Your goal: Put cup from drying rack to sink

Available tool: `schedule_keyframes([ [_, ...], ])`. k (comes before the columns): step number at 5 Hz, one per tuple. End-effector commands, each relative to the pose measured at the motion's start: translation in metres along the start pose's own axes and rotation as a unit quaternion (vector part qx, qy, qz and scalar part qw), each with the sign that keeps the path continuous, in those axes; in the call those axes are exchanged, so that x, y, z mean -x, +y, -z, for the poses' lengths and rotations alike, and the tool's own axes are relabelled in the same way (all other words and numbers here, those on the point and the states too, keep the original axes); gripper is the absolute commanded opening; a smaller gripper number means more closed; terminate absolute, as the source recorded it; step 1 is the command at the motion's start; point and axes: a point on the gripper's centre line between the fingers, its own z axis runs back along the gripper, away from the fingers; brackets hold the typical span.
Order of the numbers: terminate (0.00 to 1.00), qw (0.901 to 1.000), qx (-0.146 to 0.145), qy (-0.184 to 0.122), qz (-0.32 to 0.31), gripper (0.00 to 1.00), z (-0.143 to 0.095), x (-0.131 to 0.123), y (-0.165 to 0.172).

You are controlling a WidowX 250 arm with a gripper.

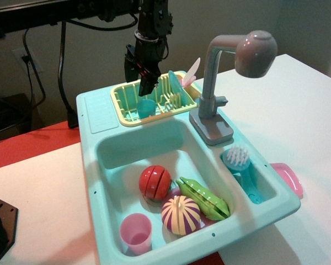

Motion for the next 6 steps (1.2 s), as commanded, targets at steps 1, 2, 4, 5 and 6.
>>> schedule_keyframes([
  [1,0.0,1.0,0.0,0.0,0.0,1.0,0.0,0.0,0.0],
  [2,0.0,1.0,0.001,0.006,-0.003,1.0,0.008,-0.002,0.0],
  [4,0.0,0.9997,-0.006,0.022,0.007,1.0,0.026,-0.002,-0.002],
  [5,0.0,0.9998,-0.01,0.016,0.005,0.0,0.03,-0.001,-0.002],
  [6,0.0,0.9998,-0.011,0.014,0.003,0.0,0.03,-0.001,-0.002],
])
